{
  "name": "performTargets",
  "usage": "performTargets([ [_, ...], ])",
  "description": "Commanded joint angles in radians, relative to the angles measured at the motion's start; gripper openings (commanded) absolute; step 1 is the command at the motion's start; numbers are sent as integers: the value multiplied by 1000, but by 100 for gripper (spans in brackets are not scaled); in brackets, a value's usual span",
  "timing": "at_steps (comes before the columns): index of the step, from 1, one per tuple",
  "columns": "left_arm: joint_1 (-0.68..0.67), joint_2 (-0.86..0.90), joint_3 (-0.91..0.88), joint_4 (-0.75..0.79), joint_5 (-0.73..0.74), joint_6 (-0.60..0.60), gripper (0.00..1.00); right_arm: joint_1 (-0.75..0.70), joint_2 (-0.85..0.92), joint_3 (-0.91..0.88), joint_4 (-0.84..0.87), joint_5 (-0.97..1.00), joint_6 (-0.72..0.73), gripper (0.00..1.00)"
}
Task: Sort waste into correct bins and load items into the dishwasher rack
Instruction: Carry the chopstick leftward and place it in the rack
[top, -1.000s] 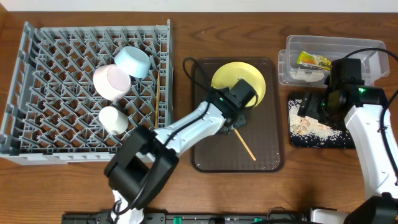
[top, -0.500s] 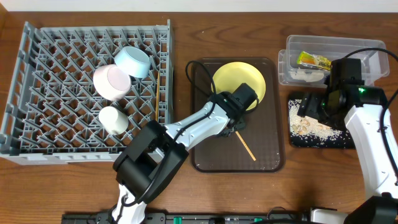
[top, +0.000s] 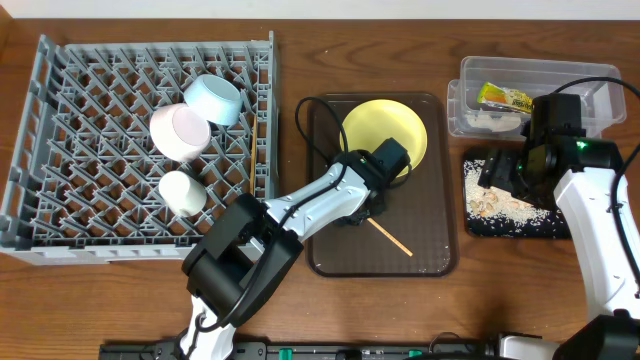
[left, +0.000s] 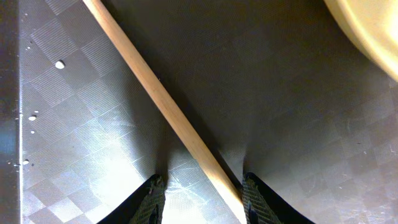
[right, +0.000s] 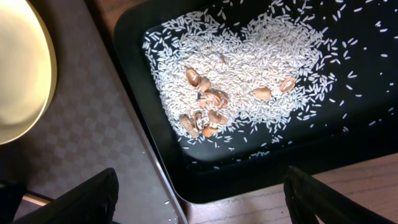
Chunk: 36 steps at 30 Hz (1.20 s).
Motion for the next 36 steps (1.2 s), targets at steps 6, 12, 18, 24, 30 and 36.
performTargets([
  [6, 3, 52, -13, 47, -21, -2, 24, -10, -12, 14, -3, -3, -13, 83],
  [12, 3, 52, -13, 49, -20, -2, 10, -10, -12, 14, -4, -3, -13, 83],
  [18, 17, 51, -13, 48, -27, 34, 6, -10, -12, 14, -5, -3, -13, 83],
  [24, 81, 15, -4, 2, -28, 132, 6, -10, -12, 14, -5, -3, -13, 83],
  [30, 168, -110, 1, -15, -28, 363, 6, -10, -12, 14, -5, -3, -13, 83],
  [36, 216, -301, 1, -25, -28, 653, 6, -10, -12, 14, -8, -3, -13, 83],
])
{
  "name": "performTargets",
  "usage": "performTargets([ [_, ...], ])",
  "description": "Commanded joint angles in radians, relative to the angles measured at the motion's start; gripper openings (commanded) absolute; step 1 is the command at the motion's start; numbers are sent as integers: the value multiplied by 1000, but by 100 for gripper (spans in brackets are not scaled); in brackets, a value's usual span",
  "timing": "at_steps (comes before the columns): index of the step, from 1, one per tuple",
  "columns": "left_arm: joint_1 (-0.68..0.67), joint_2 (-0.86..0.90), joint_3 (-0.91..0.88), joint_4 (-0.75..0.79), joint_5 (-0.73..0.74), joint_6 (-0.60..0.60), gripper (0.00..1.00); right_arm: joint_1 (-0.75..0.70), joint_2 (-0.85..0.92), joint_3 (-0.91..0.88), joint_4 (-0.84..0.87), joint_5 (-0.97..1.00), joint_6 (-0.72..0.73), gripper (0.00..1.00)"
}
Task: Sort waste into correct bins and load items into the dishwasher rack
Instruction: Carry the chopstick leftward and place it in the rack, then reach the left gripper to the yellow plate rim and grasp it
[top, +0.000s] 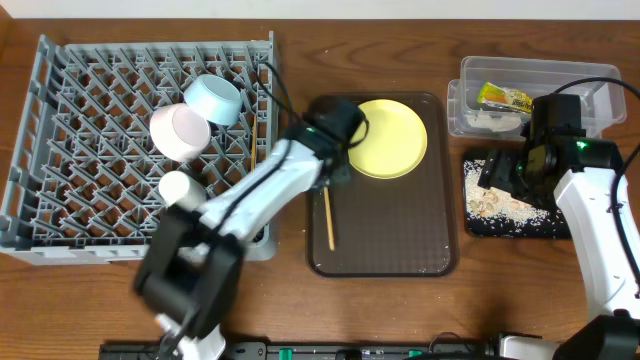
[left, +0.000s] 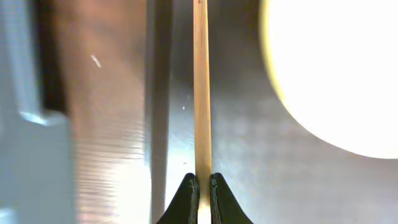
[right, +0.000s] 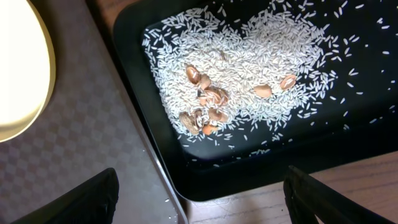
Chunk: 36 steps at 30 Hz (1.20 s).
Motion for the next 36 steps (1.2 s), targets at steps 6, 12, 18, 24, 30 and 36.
performTargets([
  [6, 114, -288, 0, -14, -8, 381, 6, -10, -12, 14, -2, -1, -13, 83],
  [12, 280, -309, -2, -26, -7, 428, 6, -10, -12, 14, -2, -1, -12, 83],
  [18, 347, -237, -2, -29, -8, 429, 6, -10, -12, 14, -2, -1, -13, 83],
  [24, 355, -143, -2, -28, -7, 428, 6, -8, -12, 14, -2, -1, -13, 83],
  [30, 355, -103, -2, -24, -8, 429, 27, -8, -12, 14, -5, -1, -13, 83],
  [36, 352, -142, 18, -16, 5, 429, 47, -8, -12, 14, -5, -1, -13, 83],
])
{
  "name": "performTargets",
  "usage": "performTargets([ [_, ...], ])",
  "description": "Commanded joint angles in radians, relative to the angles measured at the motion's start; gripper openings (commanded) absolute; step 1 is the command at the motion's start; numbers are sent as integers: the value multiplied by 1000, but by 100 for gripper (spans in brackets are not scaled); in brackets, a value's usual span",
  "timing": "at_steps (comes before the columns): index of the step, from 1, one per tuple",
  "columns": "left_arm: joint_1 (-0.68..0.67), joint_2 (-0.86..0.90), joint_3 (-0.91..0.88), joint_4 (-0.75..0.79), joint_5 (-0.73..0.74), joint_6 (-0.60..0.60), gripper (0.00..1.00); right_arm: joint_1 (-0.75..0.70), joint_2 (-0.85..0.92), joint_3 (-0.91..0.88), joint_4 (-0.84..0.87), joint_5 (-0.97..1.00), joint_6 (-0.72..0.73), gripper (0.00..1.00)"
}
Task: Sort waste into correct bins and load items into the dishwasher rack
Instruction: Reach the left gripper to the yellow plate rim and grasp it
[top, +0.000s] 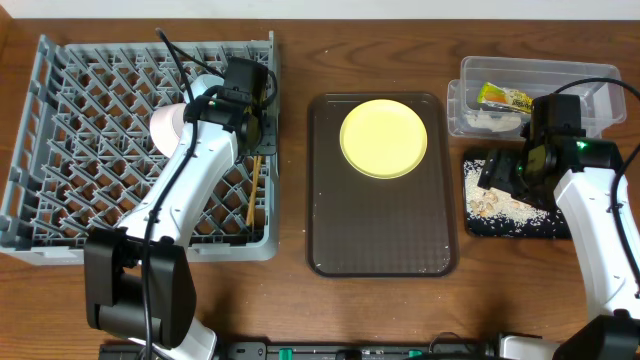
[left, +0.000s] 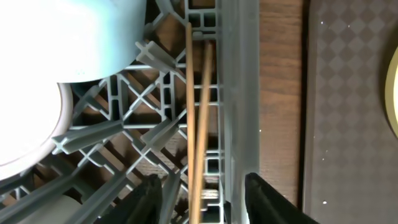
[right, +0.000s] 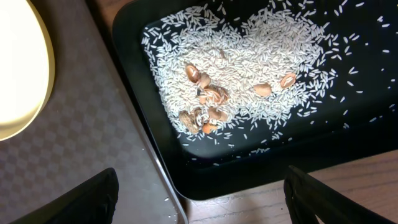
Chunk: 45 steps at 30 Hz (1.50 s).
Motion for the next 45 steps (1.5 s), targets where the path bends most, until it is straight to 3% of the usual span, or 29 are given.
performTargets([
  [1, -2, -51, 19, 4, 25, 4, 47, -8, -12, 14, -2, -1, -12, 83],
  [5, -39, -95, 19, 39, 136, 51, 47, -8, -12, 14, 0, -1, -12, 83],
  [12, -171, -101, 30, 76, 117, 167, 56, -8, -12, 14, 2, -1, -11, 83],
  [26, -433, 31, 37, 527, 66, 216, 55, -8, -12, 14, -2, -1, -12, 83],
  [32, -521, 168, 37, 575, 66, 225, 55, -8, -12, 14, -1, -1, -12, 83],
  [36, -562, 236, 37, 590, 65, 296, 55, -8, -12, 14, -2, -1, -12, 83],
  [45, -574, 352, 37, 600, 65, 329, 54, -8, -12, 14, -2, -1, -12, 84],
])
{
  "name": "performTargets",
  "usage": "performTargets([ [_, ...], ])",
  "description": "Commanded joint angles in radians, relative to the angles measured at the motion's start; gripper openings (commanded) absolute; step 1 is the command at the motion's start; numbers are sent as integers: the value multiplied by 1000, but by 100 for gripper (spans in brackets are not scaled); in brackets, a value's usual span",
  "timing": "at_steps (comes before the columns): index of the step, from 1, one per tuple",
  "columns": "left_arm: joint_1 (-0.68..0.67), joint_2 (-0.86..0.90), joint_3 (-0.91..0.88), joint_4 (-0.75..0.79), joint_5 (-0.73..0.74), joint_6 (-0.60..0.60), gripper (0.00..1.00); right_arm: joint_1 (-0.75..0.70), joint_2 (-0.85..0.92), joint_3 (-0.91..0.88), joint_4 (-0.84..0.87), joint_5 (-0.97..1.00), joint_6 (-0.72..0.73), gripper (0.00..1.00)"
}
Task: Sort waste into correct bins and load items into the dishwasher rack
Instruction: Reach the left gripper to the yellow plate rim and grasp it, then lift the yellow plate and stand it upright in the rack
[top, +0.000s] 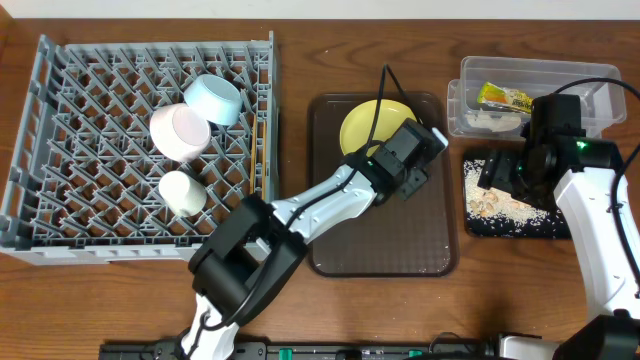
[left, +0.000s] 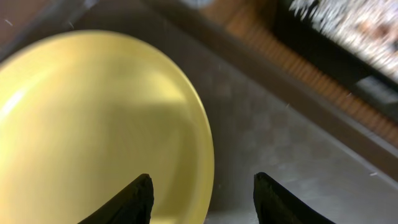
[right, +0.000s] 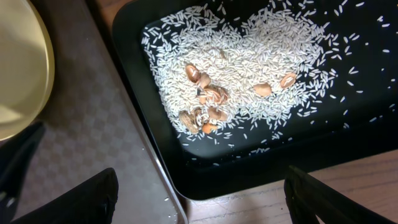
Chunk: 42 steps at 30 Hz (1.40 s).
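Note:
A yellow plate (top: 372, 128) lies at the far end of the brown tray (top: 380, 235). My left gripper (top: 412, 165) hangs open over the plate's right rim; in the left wrist view the plate (left: 93, 124) fills the left side and the gripper (left: 205, 199) has one finger on each side of the rim. The grey dishwasher rack (top: 60, 150) at left holds a blue bowl (top: 213, 99), a pink bowl (top: 179, 131) and a white cup (top: 182, 192). My right gripper (right: 199, 205) is open above the black tray (right: 249, 93) of rice and nut shells.
A clear bin (top: 535, 75) with a yellow wrapper (top: 505, 97) stands at the back right, behind the black tray (top: 515, 205). The left arm stretches diagonally across the brown tray from the table's front edge.
My left gripper has gone from the rack's right edge, where it stood open over the wooden chopsticks, to the yellow plate on the tray. The right arm has not moved.
My left gripper first stood open astride a chopstick on the brown tray. It then was shut on the chopstick near the tray's left edge. Later it was open over the rack with the chopsticks lying inside. Now it is open over the plate's rim.

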Motion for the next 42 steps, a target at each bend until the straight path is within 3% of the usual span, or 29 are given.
performTargets([
  [1, 4, 38, 10, 5, -12, 27, 54, -8, -12, 14, -2, 0, -12, 83],
  [10, 4, 86, 10, 4, -13, 26, 48, -8, -12, 14, -4, -1, -12, 83],
  [14, 4, 102, 10, -11, -12, 26, 33, -8, -12, 14, -10, 0, -12, 83],
  [24, 4, 88, 10, -56, -12, 26, 6, -8, -12, 14, -11, 0, -13, 83],
  [31, 4, -5, 11, -103, -12, 21, 6, -8, -12, 14, -12, 0, -13, 83],
  [42, 22, -303, 10, -213, -12, -92, 6, -8, -12, 14, -12, 0, -28, 83],
])
